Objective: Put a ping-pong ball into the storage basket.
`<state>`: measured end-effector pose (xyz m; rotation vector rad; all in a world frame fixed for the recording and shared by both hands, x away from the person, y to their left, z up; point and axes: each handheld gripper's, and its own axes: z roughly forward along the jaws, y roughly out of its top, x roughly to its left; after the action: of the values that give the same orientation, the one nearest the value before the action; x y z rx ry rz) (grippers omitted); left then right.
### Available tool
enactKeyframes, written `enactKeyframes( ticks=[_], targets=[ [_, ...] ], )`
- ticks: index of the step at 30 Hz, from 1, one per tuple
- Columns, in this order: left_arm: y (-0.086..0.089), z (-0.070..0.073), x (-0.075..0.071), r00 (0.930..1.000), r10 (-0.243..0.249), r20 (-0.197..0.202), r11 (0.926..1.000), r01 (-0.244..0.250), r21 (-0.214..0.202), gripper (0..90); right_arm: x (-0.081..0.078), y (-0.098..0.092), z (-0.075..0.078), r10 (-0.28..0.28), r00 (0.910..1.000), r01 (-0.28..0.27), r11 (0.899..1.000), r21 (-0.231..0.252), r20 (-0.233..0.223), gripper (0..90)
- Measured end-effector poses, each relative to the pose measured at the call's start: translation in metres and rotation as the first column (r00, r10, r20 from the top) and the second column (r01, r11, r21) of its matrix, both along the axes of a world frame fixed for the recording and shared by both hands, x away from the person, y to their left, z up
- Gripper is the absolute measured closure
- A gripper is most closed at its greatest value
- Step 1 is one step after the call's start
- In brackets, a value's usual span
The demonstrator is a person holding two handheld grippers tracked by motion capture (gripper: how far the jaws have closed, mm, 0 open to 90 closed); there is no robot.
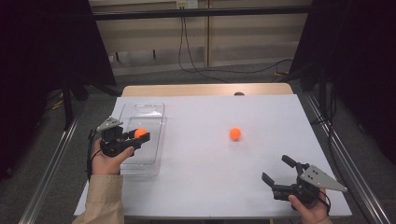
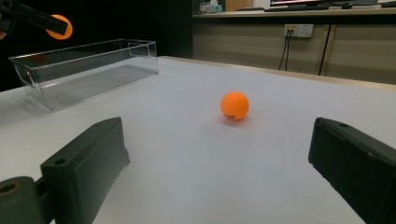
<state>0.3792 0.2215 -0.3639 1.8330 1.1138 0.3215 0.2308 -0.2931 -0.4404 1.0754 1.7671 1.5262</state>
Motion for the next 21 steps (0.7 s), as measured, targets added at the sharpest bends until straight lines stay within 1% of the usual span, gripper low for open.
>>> enactKeyframes(
  ticks=[2, 4, 21],
  targets=[
    [0.0008, -0.0006, 0.0002, 1.0, 0.002, 0.001, 1.0, -0.002, 0.004, 50.8, 0.0001, -0.0001, 0.0, 0.0, 1.0, 0.0, 1.0, -0.001, 0.0, 3.3],
    [0.0012, -0.0011, 0.0004, 1.0, 0.007, 0.001, 1.0, -0.007, -0.001, 50.8, -0.0001, -0.0001, 0.0001, 0.0, 1.0, 0.0, 1.0, 0.0, -0.001, 3.3],
    [0.0062, -0.0051, 0.0025, 0.9993, 0.037, 0.005, 0.999, -0.037, 0.026, 50.8, -0.0001, 0.0, 0.0001, 0.001, 1.0, -0.001, 1.0, -0.001, 0.0, 3.3]
  ],
)
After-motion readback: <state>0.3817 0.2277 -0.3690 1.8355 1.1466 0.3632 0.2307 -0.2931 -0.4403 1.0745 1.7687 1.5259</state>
